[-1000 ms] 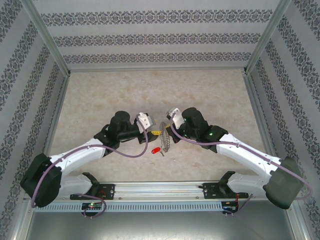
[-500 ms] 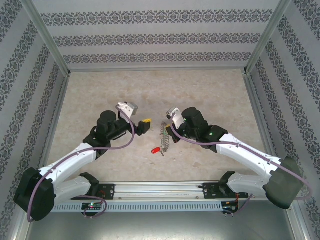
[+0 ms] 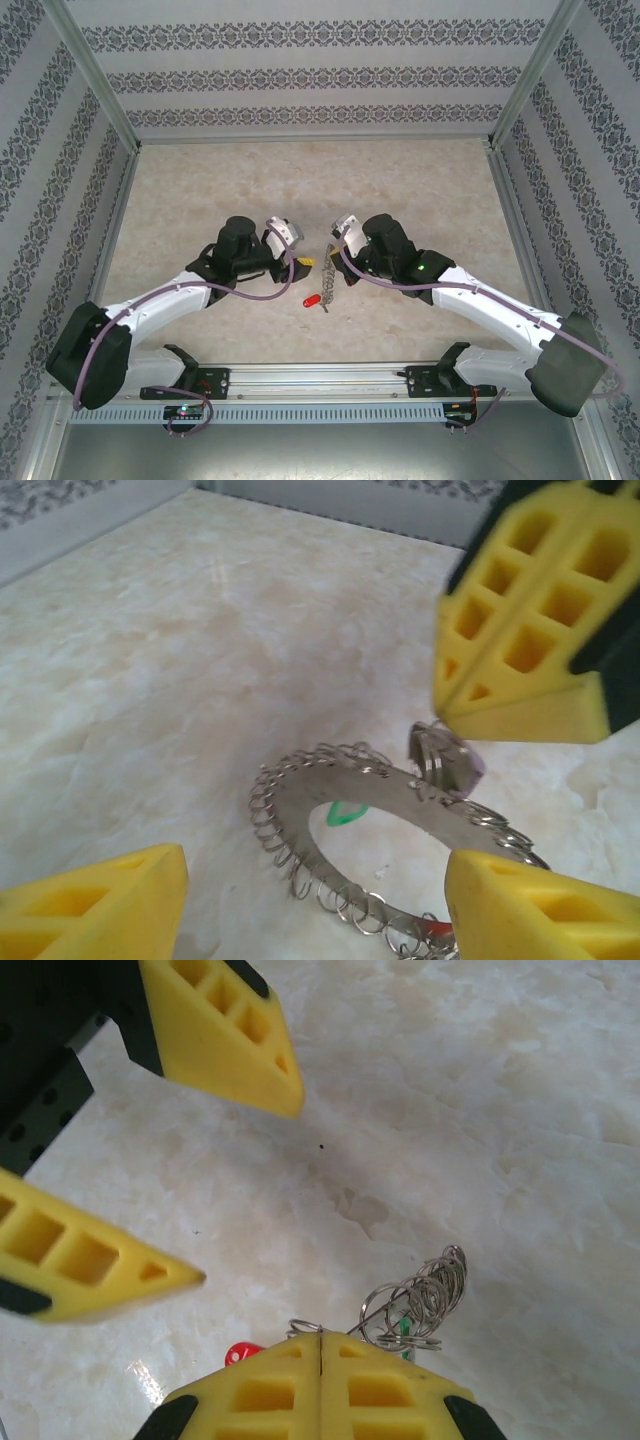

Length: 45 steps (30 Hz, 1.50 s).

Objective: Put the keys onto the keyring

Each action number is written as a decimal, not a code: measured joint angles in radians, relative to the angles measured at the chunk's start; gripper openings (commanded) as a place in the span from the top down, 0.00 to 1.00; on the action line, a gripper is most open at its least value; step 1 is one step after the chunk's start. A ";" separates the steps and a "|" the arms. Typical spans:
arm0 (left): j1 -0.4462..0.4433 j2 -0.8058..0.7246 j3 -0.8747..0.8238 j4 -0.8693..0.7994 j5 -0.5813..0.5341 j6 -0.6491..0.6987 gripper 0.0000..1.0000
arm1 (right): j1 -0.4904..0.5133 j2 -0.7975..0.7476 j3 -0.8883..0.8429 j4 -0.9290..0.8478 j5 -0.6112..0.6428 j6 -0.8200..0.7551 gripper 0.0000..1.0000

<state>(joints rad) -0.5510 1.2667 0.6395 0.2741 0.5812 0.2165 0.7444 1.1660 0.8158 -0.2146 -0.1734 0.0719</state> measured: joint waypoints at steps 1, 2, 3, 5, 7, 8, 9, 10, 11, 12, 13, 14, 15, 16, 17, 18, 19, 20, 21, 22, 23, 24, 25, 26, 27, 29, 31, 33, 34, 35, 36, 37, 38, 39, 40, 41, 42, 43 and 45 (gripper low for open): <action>-0.005 0.010 0.010 -0.005 0.010 0.017 0.36 | 0.000 0.000 0.001 0.000 0.000 0.000 1.00; -0.006 0.019 0.021 -0.010 0.018 0.031 0.40 | 0.000 0.000 0.001 0.000 0.000 0.000 1.00; -0.010 0.030 0.034 -0.019 0.028 0.046 0.42 | 0.000 0.000 0.001 0.000 0.000 0.000 1.00; -0.013 0.050 0.061 -0.040 0.052 0.070 0.48 | 0.000 0.000 0.001 0.000 0.000 0.000 1.00; -0.013 0.072 0.089 -0.067 0.082 0.089 0.47 | 0.000 0.001 0.001 0.000 0.000 0.000 1.00; -0.013 0.081 0.101 -0.078 0.098 0.095 0.46 | 0.000 0.001 0.001 0.000 0.000 0.000 1.00; -0.015 0.088 0.109 -0.084 0.108 0.100 0.45 | 0.000 0.001 0.001 0.000 0.000 0.000 1.00; -0.018 0.091 0.111 -0.088 0.117 0.103 0.45 | 0.000 0.001 0.001 0.000 0.000 0.000 1.00; -0.022 0.092 0.111 -0.090 0.126 0.108 0.44 | 0.000 0.002 0.001 0.001 0.000 0.000 1.00; -0.025 0.092 0.111 -0.093 0.130 0.111 0.44 | 0.000 0.002 0.001 0.000 0.000 0.000 1.00; -0.026 0.092 0.111 -0.095 0.134 0.114 0.44 | 0.000 0.002 0.001 0.001 0.000 0.000 1.00; -0.026 0.092 0.111 -0.097 0.140 0.117 0.44 | 0.000 0.002 0.001 0.001 0.000 0.000 1.00; -0.026 0.092 0.111 -0.100 0.145 0.120 0.44 | 0.000 0.002 0.001 0.001 0.000 0.000 1.00; -0.026 0.092 0.111 -0.104 0.149 0.121 0.44 | 0.000 0.002 0.001 0.001 0.000 0.000 1.00; -0.027 0.092 0.111 -0.106 0.152 0.121 0.44 | 0.000 0.002 0.001 0.001 0.000 0.000 1.00; -0.029 0.092 0.111 -0.109 0.152 0.121 0.46 | 0.000 0.002 0.001 0.000 0.000 0.000 1.00; -0.032 0.092 0.111 -0.109 0.153 0.121 0.48 | 0.000 0.002 0.001 0.001 0.000 0.000 1.00; -0.036 0.092 0.111 -0.109 0.152 0.121 0.50 | 0.000 0.002 0.001 0.001 0.000 0.000 1.00; -0.039 0.093 0.111 -0.109 0.153 0.120 0.50 | 0.000 0.002 0.001 0.001 0.000 0.000 1.00; -0.041 0.095 0.111 -0.109 0.153 0.119 0.50 | 0.000 0.002 0.001 0.001 0.000 0.000 1.00; -0.043 0.098 0.111 -0.109 0.152 0.119 0.50 | 0.000 0.002 0.001 0.001 0.000 0.000 1.00; -0.045 0.103 0.112 -0.109 0.152 0.119 0.50 | 0.000 0.002 0.001 0.001 0.000 0.000 1.00; -0.045 0.108 0.113 -0.109 0.152 0.117 0.50 | 0.000 0.002 0.001 0.001 0.000 0.000 1.00; -0.045 0.116 0.115 -0.109 0.152 0.117 0.51 | 0.000 0.002 0.001 0.001 0.000 0.000 1.00; -0.046 0.124 0.117 -0.109 0.152 0.116 0.52 | 0.000 0.002 0.001 0.001 0.000 0.000 1.00; -0.047 0.136 0.120 -0.109 0.151 0.116 0.54 | 0.000 0.002 0.001 0.001 0.000 0.000 1.00; -0.051 0.142 0.120 -0.109 0.151 0.116 0.56 | 0.000 0.002 0.001 0.001 0.000 0.000 1.00; -0.056 0.143 0.120 -0.109 0.150 0.116 0.58 | 0.000 0.002 0.001 0.001 0.000 0.000 1.00; -0.057 0.143 0.120 -0.109 0.148 0.117 0.60 | 0.000 0.002 0.001 0.001 0.000 0.000 1.00; -0.058 0.143 0.120 -0.108 0.148 0.117 0.60 | 0.000 0.002 0.001 0.001 0.000 0.000 1.00; -0.058 0.143 0.120 -0.108 0.148 0.116 0.60 | 0.000 0.002 0.001 0.001 0.000 0.000 1.00; -0.058 0.143 0.120 -0.108 0.147 0.116 0.60 | 0.000 0.002 0.001 0.001 0.000 0.000 1.00; -0.058 0.143 0.121 -0.107 0.146 0.116 0.60 | 0.000 0.002 0.001 0.001 -0.001 0.000 1.00; -0.058 0.143 0.120 -0.107 0.145 0.116 0.61 | 0.000 0.002 0.001 0.001 -0.002 0.000 1.00; -0.058 0.144 0.121 -0.106 0.145 0.116 0.61 | 0.000 0.002 0.001 0.001 -0.004 0.000 1.00; -0.058 0.145 0.121 -0.105 0.145 0.116 0.61 | 0.000 0.002 0.001 0.001 -0.005 0.000 1.00; -0.058 0.147 0.121 -0.105 0.144 0.116 0.60 | 0.000 0.002 0.001 0.001 -0.008 0.000 1.00; -0.058 0.148 0.121 -0.103 0.143 0.115 0.61 | 0.000 0.002 0.001 0.001 -0.008 0.000 1.00; -0.058 0.150 0.121 -0.102 0.140 0.112 0.61 | 0.000 0.002 0.001 0.001 -0.011 0.000 1.00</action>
<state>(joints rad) -0.6086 1.4166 0.7601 0.1722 0.7216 0.3286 0.7444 1.1679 0.8165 -0.2138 -0.1844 0.0723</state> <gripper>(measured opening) 0.394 0.059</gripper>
